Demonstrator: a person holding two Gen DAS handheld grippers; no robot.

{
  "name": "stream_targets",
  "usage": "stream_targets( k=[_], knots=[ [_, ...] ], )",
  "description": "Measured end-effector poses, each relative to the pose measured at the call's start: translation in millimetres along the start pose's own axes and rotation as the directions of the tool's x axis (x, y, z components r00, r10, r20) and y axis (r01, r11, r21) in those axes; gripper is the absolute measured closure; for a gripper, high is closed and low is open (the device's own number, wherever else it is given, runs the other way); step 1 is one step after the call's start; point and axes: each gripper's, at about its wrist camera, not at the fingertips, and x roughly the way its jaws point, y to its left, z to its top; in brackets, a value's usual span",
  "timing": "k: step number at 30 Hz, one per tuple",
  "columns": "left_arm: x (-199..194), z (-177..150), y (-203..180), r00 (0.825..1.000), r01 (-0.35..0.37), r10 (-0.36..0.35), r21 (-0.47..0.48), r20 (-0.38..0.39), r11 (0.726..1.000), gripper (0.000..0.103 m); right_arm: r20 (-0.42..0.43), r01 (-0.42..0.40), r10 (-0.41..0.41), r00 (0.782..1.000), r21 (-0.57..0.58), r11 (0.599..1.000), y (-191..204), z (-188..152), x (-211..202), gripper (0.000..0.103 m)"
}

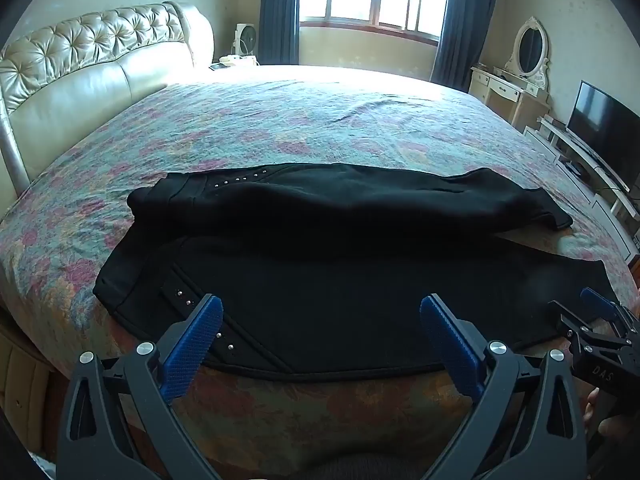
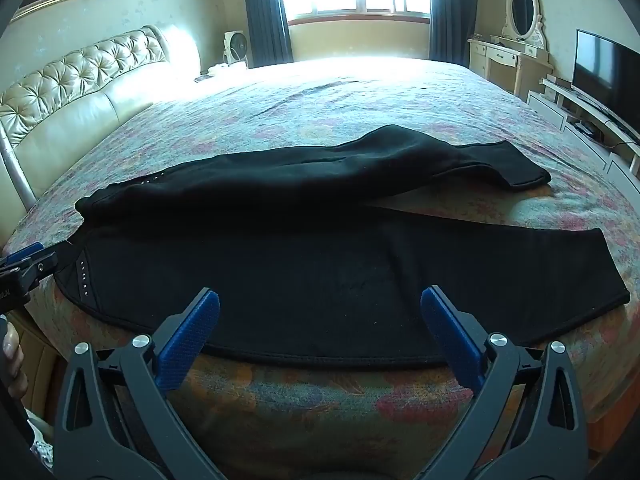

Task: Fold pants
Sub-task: 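Move both grippers toward the studded waistband of the black pants, then close the left gripper on the pants while the right gripper grasps the other side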

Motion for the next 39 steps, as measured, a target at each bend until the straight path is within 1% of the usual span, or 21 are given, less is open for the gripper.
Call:
stream_targets(
  k=[8, 10, 14, 16, 17, 18, 19, 20, 21, 22, 23, 24, 25, 26, 27, 28, 31, 32, 35, 38, 39],
  knots=[
    [15, -1, 14, 0.993, 0.105, -0.107, -0.067, -0.038, 0.992, 0.004, -0.007, -0.015, 0.015, 1.0, -0.015, 1.0, 5, 12, 9, 0.002],
    [21, -2, 17, 0.996, 0.073, -0.076, -0.056, -0.053, 0.996, 0.004, -0.01, -0.026, 0.026, 1.0, -0.019, 0.999, 5, 14, 13, 0.002],
    [17, 6, 27, 0.999, 0.043, -0.043, -0.02, -0.008, 0.999, 0.004, -0.002, -0.053, 0.053, 0.999, -0.037, 0.998, 3, 23, 18, 0.002],
    [23, 11, 42, 0.99, 0.126, -0.129, -0.063, -0.054, 0.99, 0.004, -0.002, -0.065, 0.065, 0.998, -0.049, 0.997, 5, 31, 25, 0.002],
    [33, 12, 49, 0.97, 0.201, -0.213, -0.106, -0.116, 0.974, 0.004, -0.003, -0.078, 0.078, 0.997, -0.056, 0.995, 7, 35, 27, 0.002],
    [46, 11, 58, 0.933, 0.285, -0.313, -0.164, -0.18, 0.944, 0.004, -0.008, -0.101, 0.101, 0.995, -0.065, 0.993, 9, 40, 31, 0.002],
    [59, 9, 68, 0.88, 0.364, -0.416, -0.237, -0.228, 0.901, 0.004, -0.011, -0.125, 0.125, 0.992, -0.075, 0.989, 12, 45, 35, 0.002],
    [70, 7, 79, 0.833, 0.407, -0.492, -0.322, -0.252, 0.855, 0.004, -0.007, -0.143, 0.143, 0.99, -0.084, 0.986, 13, 50, 38, 0.002],
    [77, 7, 91, 0.804, 0.424, -0.541, -0.402, -0.245, 0.812, 0.004, 0.006, -0.159, 0.16, 0.987, -0.095, 0.983, 13, 56, 41, 0.002],
    [80, 10, 105, 0.79, 0.445, -0.577, -0.454, -0.205, 0.772, 0.004, 0.029, -0.184, 0.188, 0.982, -0.105, 0.977, 13, 64, 42, 0.002],
    [80, 15, 119, 0.793, 0.468, -0.591, -0.476, -0.145, 0.745, 0.004, 0.062, -0.21, 0.218, 0.974, -0.113, 0.971, 12, 71, 41, 0.002],
    [79, 23, 132, 0.802, 0.486, -0.589, -0.47, -0.095, 0.737, 0.004, 0.097, -0.239, 0.252, 0.963, -0.123, 0.963, 10, 79, 41, 0.002],
    [81, 33, 144, 0.81, 0.492, -0.581, -0.447, -0.079, 0.747, 0.004, 0.12, -0.279, 0.295, 0.948, -0.134, 0.951, 8, 89, 43, 0.002],
    [85, 43, 153, 0.81, 0.496, -0.579, -0.418, -0.091, 0.761, 0.004, 0.117, -0.317, 0.334, 0.935, -0.142, 0.938, 7, 98, 47, 0.002],
    [90, 53, 161, 0.812, 0.491, -0.57, -0.38, -0.126, 0.784, 0.004, 0.094, -0.337, 0.352, 0.931, -0.142, 0.931, 5, 109, 53, 0.002],
    [95, 65, 170, 0.827, 0.467, -0.539, -0.337, -0.162, 0.817, 0.004, 0.068, -0.35, 0.362, 0.93, -0.135, 0.927, 4, 118, 61, 0.002],
    [112, 105, 205, 0.899, 0.341, -0.393, -0.253, -0.193, 0.905, 0.004, 0.027, -0.394, 0.398, 0.917, -0.097, 0.914, -2, 137, 81, 0.002],
    [122, 115, 216, 0.913, 0.303, -0.354, -0.243, -0.201, 0.921, 0.004, 0.019, -0.396, 0.399, 0.917, -0.085, 0.914, -3, 140, 88, 0.002],
    [165, 133, 246, 0.91, 0.265, -0.333, -0.27, -0.246, 0.926, 0.004, -0.01, -0.387, 0.388, 0.922, -0.09, 0.918, -1, 145, 106, 0.002],
    [207, 143, 271, 0.886, 0.279, -0.385, -0.365, -0.257, 0.888, 0.004, -0.04, -0.374, 0.372, 0.928, -0.113, 0.921, 3, 141, 122, 0.002],
    [218, 145, 277, 0.88, 0.278, -0.392, -0.377, -0.27, 0.883, 0.004, -0.051, -0.369, 0.366, 0.929, -0.118, 0.922, 3, 140, 127, 0.002]
  ],
)
